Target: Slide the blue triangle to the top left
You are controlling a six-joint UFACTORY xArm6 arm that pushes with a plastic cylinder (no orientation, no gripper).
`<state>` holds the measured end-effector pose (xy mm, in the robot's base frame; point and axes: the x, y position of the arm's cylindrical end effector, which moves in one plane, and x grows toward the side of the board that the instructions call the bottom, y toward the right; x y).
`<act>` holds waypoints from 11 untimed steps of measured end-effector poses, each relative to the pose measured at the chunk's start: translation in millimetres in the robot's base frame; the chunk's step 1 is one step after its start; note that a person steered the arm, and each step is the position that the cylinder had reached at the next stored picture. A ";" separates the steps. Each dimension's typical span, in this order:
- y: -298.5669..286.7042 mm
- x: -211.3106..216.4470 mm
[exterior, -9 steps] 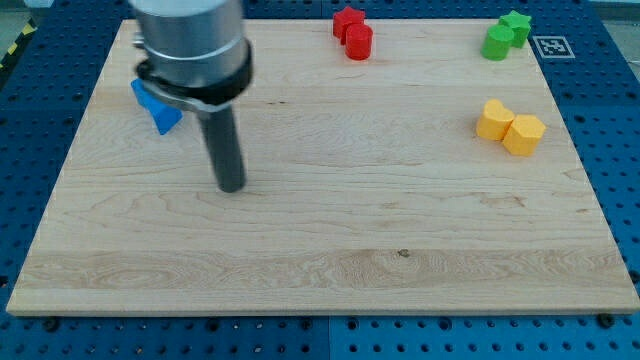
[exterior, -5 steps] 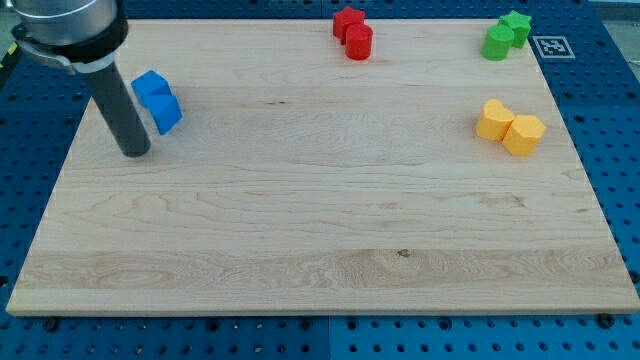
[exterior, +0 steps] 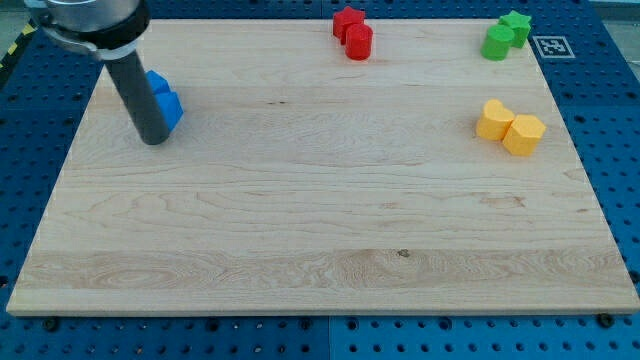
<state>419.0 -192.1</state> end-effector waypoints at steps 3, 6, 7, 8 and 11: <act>14.2 7.2; -51.3 -12.0; -29.5 -17.3; 2.5 -25.4; 58.4 -52.9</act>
<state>366.0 -133.7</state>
